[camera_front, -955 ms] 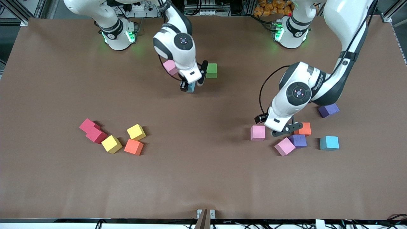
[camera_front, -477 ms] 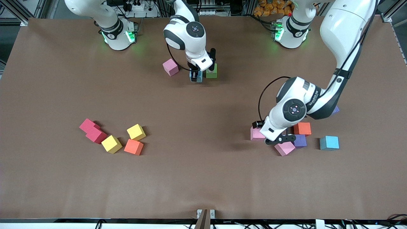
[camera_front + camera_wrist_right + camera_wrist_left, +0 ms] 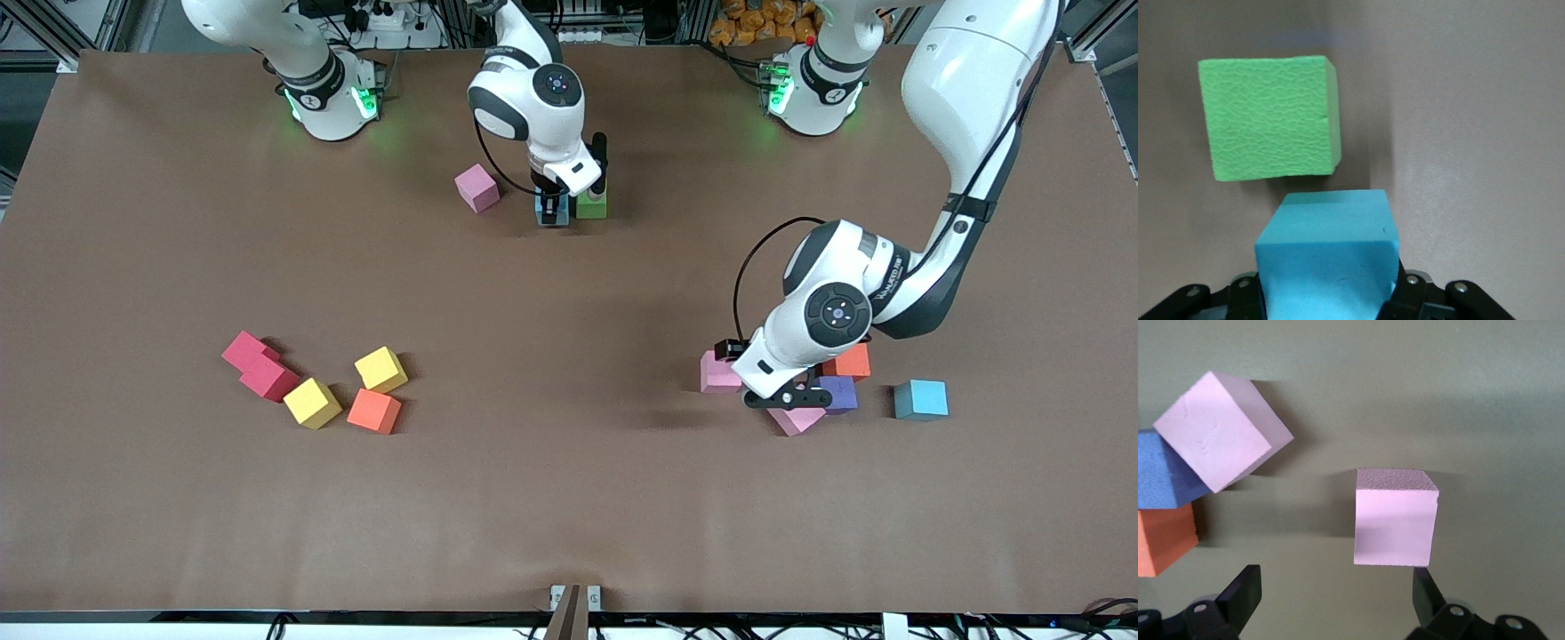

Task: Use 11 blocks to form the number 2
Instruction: 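Move the left gripper to a pink cube while the right gripper brings cyan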

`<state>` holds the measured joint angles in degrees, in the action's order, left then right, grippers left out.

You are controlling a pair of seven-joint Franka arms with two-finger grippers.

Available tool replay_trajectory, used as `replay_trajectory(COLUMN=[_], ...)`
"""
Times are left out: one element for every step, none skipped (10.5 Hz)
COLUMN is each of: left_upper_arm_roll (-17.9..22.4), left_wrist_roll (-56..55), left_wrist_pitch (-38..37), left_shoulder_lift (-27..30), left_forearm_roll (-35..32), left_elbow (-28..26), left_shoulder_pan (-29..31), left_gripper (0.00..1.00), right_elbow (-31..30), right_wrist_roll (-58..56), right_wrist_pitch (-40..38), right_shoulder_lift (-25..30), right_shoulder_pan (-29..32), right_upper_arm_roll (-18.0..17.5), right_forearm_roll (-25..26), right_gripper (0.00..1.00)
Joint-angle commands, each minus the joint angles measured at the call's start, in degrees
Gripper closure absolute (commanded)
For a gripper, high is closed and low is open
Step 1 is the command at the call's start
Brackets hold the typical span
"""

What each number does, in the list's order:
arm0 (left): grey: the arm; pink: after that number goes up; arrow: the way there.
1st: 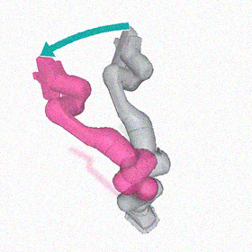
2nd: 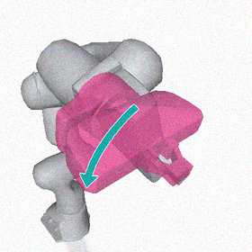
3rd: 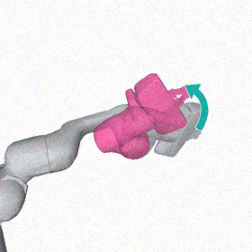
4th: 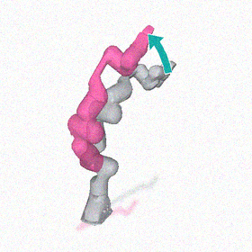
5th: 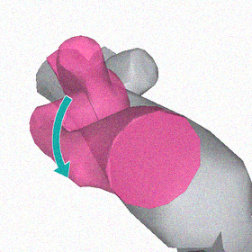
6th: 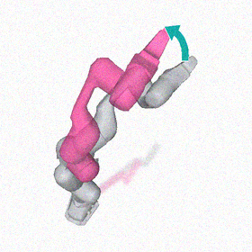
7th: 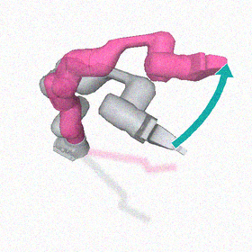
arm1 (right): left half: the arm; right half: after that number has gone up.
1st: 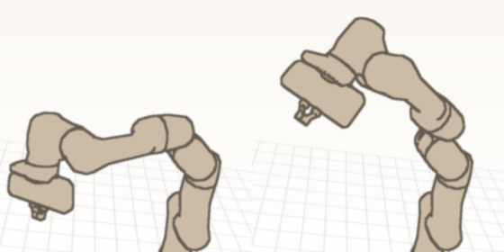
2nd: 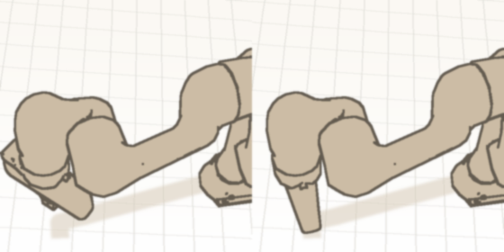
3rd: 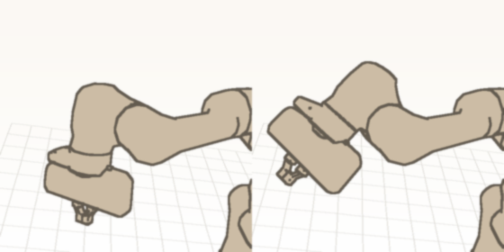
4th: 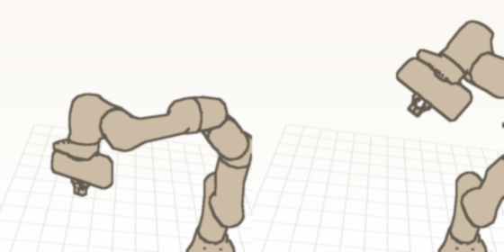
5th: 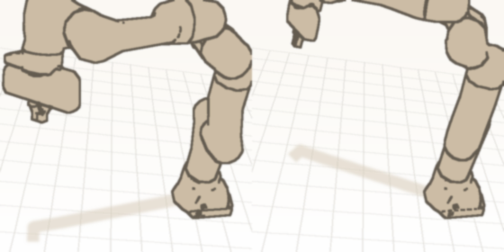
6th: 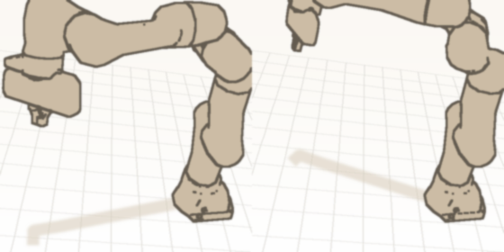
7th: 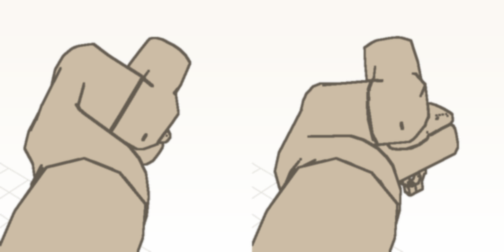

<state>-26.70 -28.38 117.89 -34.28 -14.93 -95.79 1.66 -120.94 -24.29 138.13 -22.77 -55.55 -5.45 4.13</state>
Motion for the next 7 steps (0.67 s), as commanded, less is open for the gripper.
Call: replay_trajectory(left_upper_arm_roll=[-0.11,-0.11,-0.11,-0.11,-0.11,-0.11,-0.11], left_wrist_roll=[0.96,1.14,1.31,1.4,1.31,1.49,1.66], left_wrist_pitch=[-1.17,-1.17,-1.17,-1.17,-1.08,-1.08,-0.91], left_shoulder_lift=[-2.19,-2.63,-3.25,-3.69,-4.04,-4.13,-4.48], left_forearm_roll=[-1.77,-1.77,-1.68,-1.59,-1.51,-1.5,-1.5], left_elbow=[1.83,2.09,2.18,2.1,2.18,2.18,2.18], left_shoulder_pan=[-0.43,-0.43,-0.43,-0.43,-0.7,-0.87,-1.05], left_gripper=[0.0,0.0,0.0,0.0,0.0,0.0,0.0], right_elbow=[0.01,0.01,0.01,0.01,0.01,0.09,0.36], right_wrist_roll=[0.12,0.12,0.12,0.12,0.12,0.12,0.12], right_wrist_pitch=[0.65,1.08,1.09,1.09,1.09,1.18,1.52], right_shoulder_lift=[-0.78,-1.22,-1.66,-1.75,-1.75,-2.1,-2.54], right_shoulder_pan=[-1.93,-2.11,-2.28,-2.72,-2.9,-2.99,-3.16], right_upper_arm_roll=[0.61,0.79,0.79,0.79,0.88,0.88,1.05], right_forearm_roll=[1.14,1.14,1.14,1.14,1.14,1.23,1.31], right_gripper=[0.65,0.65,0.65,0.65,0.65,0.65,0.65])
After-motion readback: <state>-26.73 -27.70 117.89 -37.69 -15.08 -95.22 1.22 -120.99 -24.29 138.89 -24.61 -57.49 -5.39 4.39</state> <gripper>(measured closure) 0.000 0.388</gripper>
